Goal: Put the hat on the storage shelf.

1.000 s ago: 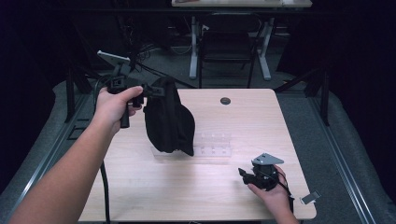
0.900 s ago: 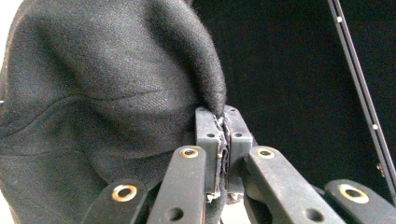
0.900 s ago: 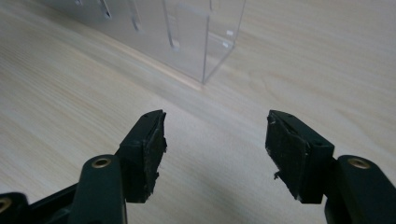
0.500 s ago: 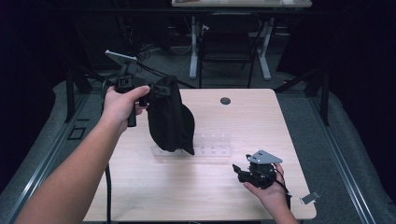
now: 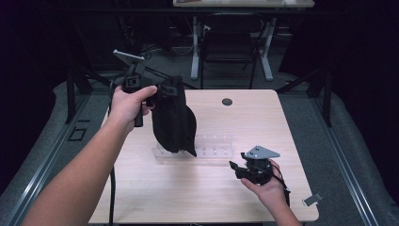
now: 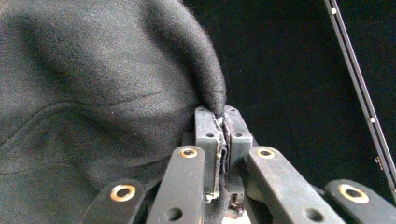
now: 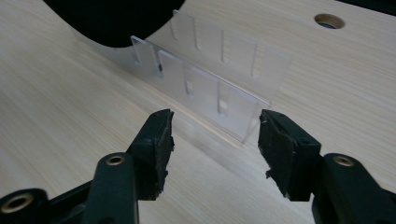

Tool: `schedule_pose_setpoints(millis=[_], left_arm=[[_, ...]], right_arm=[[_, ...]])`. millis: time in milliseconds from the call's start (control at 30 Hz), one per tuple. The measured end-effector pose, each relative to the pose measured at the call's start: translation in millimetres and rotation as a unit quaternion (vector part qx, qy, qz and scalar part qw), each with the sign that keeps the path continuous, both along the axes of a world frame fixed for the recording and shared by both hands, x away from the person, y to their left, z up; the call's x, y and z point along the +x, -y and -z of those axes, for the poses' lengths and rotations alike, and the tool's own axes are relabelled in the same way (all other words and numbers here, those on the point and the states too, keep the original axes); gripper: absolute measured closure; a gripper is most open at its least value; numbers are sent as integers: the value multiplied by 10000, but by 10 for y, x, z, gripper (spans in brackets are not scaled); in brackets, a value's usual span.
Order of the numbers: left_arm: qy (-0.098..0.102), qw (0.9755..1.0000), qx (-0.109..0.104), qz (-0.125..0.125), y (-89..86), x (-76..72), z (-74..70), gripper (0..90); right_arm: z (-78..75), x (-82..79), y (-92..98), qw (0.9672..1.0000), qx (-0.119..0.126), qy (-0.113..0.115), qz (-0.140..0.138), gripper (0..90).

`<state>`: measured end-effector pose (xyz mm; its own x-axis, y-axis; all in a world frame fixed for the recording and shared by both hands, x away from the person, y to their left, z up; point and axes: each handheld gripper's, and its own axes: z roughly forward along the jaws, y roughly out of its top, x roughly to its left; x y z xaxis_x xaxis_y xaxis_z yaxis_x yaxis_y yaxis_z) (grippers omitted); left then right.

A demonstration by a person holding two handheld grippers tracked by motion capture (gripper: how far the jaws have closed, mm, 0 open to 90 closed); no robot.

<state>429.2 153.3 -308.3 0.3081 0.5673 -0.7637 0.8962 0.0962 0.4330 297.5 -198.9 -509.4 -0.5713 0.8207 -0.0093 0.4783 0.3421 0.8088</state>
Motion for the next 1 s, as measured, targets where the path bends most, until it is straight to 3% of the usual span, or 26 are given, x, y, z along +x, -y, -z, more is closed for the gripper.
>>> schedule_pose_setpoints(millis=[67,133,267,467,600,833,1000], left_arm=[[8,10000,16,17,17,-2,-1,876],[30,10000,-11,52,45,-6,-1,876],[33,9999,-4,106,72,-14,-1,875],[53,9999,-31,151,115,-26,4,874],[77,9997,-32,208,145,-34,8,874],[79,9997,-62,236,193,-31,17,872],[87,9997,-48,232,200,-29,18,872]], right_arm=[[-33,4,-30,9999,-138,14,-74,454],[-35,9,-93,9999,-8,55,-138,460],[-92,10,-194,9994,-127,179,-272,479],[-153,32,-331,9990,-16,122,-433,537],[-186,78,-469,9977,168,-62,-650,616],[-232,128,-677,9955,158,-42,-930,642],[-238,159,-800,9951,199,0,-971,652]])
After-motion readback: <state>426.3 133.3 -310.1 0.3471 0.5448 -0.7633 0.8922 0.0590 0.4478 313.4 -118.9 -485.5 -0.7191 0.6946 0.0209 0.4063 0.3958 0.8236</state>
